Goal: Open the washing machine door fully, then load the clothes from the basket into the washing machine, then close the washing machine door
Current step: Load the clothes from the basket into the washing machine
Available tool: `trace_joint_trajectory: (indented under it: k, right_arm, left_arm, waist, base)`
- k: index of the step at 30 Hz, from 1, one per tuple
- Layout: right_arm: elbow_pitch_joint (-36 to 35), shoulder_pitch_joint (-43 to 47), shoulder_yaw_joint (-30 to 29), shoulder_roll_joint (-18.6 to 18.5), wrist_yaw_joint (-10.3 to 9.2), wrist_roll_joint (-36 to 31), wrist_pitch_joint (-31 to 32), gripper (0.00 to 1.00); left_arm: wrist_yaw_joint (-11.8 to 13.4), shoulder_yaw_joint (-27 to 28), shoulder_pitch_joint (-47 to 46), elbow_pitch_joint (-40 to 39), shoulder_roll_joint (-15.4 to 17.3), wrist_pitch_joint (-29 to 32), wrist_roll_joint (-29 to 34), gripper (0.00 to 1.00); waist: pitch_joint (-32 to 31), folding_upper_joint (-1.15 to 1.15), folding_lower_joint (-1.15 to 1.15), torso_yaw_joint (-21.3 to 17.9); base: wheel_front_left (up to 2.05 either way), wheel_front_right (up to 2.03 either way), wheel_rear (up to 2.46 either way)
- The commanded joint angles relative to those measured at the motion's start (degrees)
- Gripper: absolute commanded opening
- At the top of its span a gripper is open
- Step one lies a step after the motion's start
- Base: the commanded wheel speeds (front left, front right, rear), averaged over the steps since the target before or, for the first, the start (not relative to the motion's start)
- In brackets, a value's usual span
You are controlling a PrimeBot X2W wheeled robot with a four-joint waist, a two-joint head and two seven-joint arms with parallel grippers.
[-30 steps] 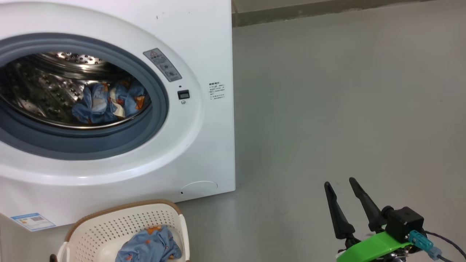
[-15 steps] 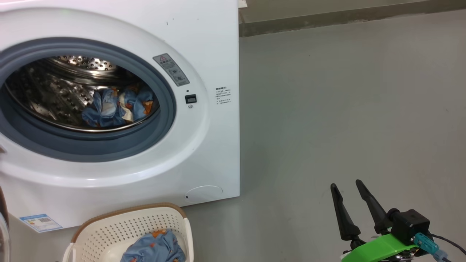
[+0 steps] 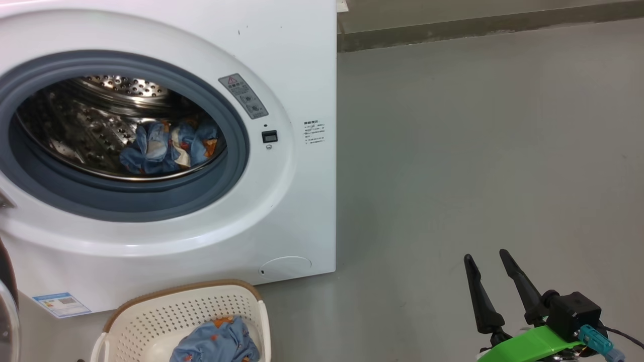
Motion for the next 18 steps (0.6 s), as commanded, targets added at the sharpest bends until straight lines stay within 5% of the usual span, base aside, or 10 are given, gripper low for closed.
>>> trace_joint_trajectory:
  k: [1, 18]
  right_arm:
    - [-1.62, -0.72, 1.22, -0.12, 0.35, -0.76, -0.27, 1.00]
    - [-1.04, -0.27, 1.70, -0.12, 0.35, -1.17, -0.27, 1.00]
  left_arm:
    - [0.31, 1.61, -0.72, -1.65, 0.31, -0.47, -0.32, 1.00]
    - [-0.04, 1.00, -2.35, -1.42, 0.34, -0.47, -0.93, 1.00]
  waist:
    - [0.01, 0.00, 0.00, 0.08]
    - [4.33, 0.00, 0.00, 0.30]
  base:
    - [0.00, 0.00, 0.00]
    - [0.00, 0.00, 0.00]
